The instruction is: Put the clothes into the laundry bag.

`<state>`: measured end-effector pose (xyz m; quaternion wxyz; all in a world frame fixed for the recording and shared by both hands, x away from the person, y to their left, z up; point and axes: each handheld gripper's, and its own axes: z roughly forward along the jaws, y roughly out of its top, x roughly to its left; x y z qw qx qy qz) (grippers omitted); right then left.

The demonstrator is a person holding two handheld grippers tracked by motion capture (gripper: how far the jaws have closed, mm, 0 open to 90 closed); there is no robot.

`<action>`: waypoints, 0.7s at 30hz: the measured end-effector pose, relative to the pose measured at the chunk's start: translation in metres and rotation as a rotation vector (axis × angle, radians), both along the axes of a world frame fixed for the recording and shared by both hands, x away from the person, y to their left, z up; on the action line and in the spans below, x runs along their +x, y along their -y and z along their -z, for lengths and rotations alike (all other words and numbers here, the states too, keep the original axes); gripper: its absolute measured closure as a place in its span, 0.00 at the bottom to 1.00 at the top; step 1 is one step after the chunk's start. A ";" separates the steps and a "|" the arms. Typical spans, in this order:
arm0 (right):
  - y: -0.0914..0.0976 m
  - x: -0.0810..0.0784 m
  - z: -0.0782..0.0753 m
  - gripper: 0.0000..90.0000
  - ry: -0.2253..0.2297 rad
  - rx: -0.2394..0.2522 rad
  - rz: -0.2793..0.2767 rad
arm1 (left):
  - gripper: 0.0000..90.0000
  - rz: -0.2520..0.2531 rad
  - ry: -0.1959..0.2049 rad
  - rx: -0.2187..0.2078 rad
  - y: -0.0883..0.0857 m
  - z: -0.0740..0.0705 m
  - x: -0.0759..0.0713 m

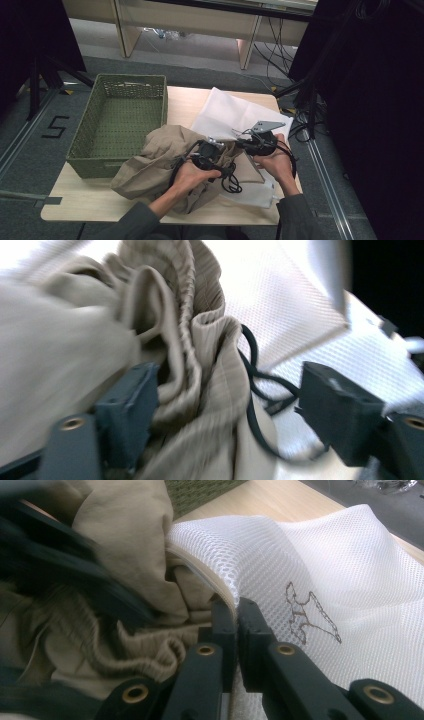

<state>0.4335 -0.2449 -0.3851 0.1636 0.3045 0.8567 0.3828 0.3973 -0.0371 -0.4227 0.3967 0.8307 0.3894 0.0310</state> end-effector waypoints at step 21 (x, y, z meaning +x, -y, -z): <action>-0.003 -0.001 -0.002 0.98 0.000 -0.004 -0.017 | 0.90 0.112 0.112 0.236 0.010 0.023 -0.006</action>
